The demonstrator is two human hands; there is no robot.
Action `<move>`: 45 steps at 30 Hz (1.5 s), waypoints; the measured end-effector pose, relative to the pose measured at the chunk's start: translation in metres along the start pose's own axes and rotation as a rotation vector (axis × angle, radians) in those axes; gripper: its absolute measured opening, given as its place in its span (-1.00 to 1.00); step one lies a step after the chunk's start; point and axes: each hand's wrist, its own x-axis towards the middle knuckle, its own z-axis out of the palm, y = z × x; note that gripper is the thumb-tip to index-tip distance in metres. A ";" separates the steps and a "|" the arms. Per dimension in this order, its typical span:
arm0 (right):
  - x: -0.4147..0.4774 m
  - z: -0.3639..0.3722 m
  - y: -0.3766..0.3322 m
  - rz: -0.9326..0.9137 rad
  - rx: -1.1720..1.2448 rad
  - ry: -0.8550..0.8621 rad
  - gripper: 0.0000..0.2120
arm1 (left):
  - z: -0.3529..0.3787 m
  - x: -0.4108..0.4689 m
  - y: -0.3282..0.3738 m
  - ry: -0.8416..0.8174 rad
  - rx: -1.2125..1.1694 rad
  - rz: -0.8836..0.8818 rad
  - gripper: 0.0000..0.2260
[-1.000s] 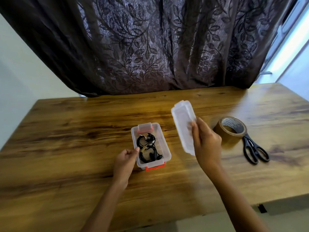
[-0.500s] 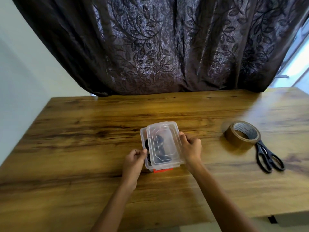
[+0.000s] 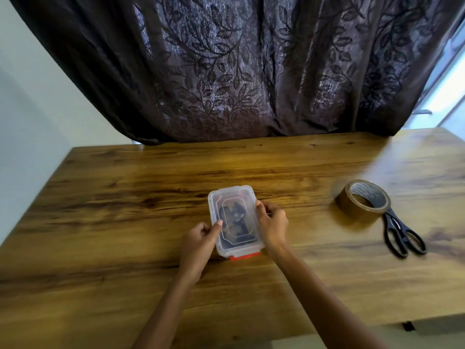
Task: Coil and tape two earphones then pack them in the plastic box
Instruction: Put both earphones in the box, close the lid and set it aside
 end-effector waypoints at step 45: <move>-0.013 -0.068 0.057 -1.333 -0.868 -0.165 -0.55 | 0.002 0.003 0.001 0.047 0.018 0.016 -0.68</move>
